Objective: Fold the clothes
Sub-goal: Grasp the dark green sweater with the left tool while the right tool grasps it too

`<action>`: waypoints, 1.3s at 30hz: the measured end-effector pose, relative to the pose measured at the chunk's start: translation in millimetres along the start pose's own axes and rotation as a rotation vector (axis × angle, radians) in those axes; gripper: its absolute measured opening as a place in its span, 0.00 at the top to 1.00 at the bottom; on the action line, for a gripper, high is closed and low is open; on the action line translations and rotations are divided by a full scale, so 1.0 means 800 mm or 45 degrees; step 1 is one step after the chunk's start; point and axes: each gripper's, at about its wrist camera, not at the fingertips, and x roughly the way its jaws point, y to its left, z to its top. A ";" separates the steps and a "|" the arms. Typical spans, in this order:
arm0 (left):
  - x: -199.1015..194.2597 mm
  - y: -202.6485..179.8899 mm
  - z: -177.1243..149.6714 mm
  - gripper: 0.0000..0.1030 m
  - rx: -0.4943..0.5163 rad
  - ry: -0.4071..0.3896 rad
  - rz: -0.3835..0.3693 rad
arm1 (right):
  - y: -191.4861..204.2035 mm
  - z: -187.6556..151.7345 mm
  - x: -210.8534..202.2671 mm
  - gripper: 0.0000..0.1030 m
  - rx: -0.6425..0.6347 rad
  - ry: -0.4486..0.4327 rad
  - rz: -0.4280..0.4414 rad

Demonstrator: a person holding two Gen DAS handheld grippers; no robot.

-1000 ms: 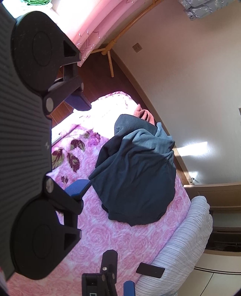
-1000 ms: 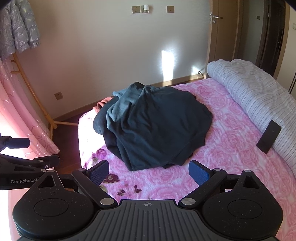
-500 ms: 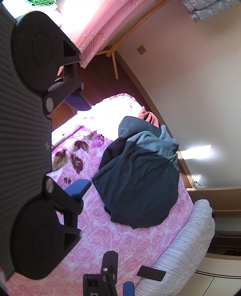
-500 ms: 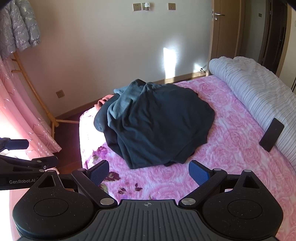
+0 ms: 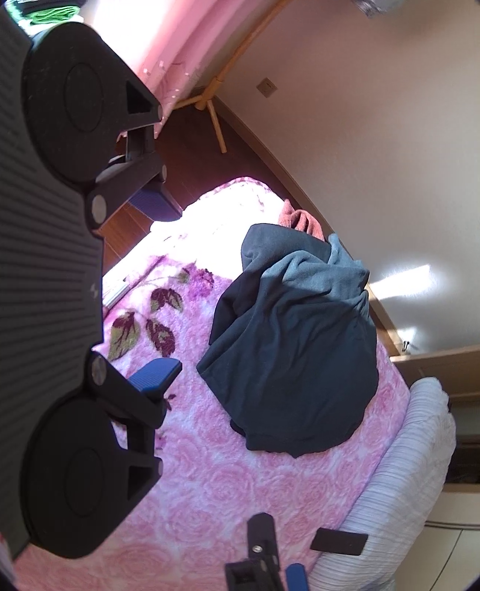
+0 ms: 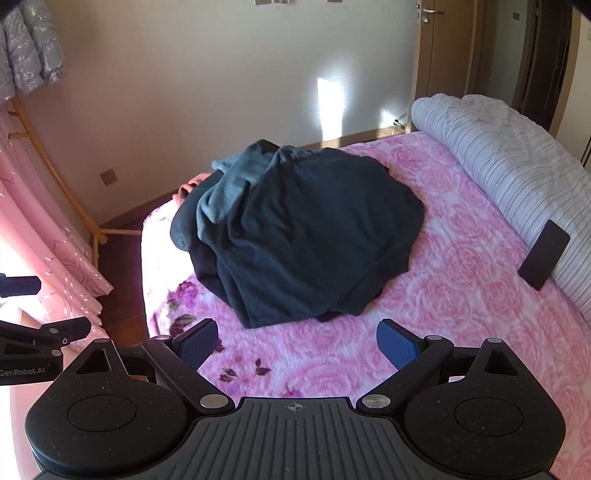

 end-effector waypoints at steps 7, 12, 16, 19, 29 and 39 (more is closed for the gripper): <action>0.128 0.043 0.053 0.24 0.109 -0.046 -0.140 | -0.001 0.035 0.072 0.07 -0.091 0.036 -0.018; 0.242 0.074 0.110 0.25 0.167 -0.078 -0.244 | -0.001 0.069 0.159 0.08 -0.183 0.089 -0.051; 0.339 0.089 0.151 0.27 0.216 -0.095 -0.287 | 0.001 0.101 0.247 0.08 -0.236 0.104 -0.052; 0.392 0.088 0.173 0.40 0.268 -0.089 -0.316 | 0.003 0.122 0.311 0.08 -0.279 0.120 -0.018; 0.432 0.109 0.203 0.99 0.252 -0.144 -0.532 | 0.030 0.121 0.446 0.23 -0.561 0.237 0.205; 0.351 0.104 0.246 1.00 0.228 -0.391 -0.703 | -0.005 0.148 0.422 0.97 -0.494 0.152 0.104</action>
